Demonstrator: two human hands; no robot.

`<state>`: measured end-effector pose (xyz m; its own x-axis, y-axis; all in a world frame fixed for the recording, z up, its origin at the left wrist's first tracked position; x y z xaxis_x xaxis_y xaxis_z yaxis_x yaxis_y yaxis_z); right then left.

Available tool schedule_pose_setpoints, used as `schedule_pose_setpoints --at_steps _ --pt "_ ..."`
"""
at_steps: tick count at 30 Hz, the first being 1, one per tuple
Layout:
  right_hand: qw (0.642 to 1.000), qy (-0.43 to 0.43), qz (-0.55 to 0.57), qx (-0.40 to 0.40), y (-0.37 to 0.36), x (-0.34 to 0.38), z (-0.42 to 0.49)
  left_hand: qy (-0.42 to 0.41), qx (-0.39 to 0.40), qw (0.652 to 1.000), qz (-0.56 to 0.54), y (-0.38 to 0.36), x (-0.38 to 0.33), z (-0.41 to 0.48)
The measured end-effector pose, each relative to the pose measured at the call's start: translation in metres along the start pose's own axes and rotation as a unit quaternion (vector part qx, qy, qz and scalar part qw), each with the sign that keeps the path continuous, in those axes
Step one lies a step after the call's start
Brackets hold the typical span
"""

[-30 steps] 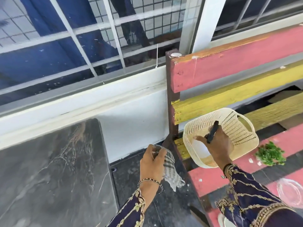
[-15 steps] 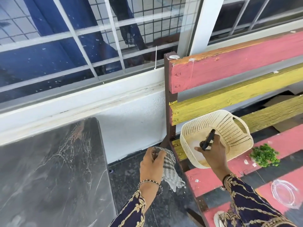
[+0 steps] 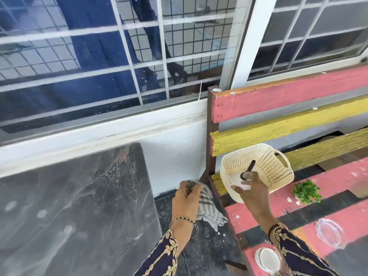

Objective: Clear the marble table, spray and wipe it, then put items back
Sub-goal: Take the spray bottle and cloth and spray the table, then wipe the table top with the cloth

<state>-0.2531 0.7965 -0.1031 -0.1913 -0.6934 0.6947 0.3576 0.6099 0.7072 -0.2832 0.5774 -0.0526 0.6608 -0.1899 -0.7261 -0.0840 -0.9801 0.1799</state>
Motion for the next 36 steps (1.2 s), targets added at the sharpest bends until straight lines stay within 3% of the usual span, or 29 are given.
schedule_pose_setpoints --at_steps 7,13,16,22,25,30,36 --pt "0.992 0.085 0.079 0.041 -0.019 0.122 -0.068 -0.013 -0.022 0.998 -0.054 0.079 0.014 -0.055" --pt "0.966 0.195 0.157 0.070 -0.034 0.244 -0.155 -0.023 -0.036 0.988 -0.145 0.176 0.044 -0.124" --pt "0.935 0.248 0.197 0.159 -0.039 0.307 -0.216 -0.015 -0.042 0.979 -0.199 0.240 0.068 -0.167" --pt "0.889 0.297 0.146 0.316 -0.076 0.388 -0.314 0.026 -0.048 0.949 -0.312 0.349 0.132 -0.236" --pt "0.883 0.313 0.095 0.336 -0.103 0.412 -0.349 0.050 -0.033 0.924 -0.378 0.390 0.168 -0.262" --pt "0.882 0.307 0.032 0.357 -0.148 0.459 -0.391 0.063 -0.068 0.932 -0.350 0.458 0.210 -0.285" --pt "0.888 0.309 0.023 0.339 -0.204 0.525 -0.411 0.066 -0.108 0.916 -0.380 0.542 0.247 -0.283"
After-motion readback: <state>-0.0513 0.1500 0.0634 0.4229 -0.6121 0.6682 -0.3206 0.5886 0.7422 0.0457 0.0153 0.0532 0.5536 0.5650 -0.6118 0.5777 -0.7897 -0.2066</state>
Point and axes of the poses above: each hand's wrist, its own z-axis towards the middle knuckle, its own y-axis out of the back of the hand, x = y × z, the point moved 2 cm from there along z, towards the middle knuckle, and after that the axes turned 14 degrees about y, right-handed, at the moved point
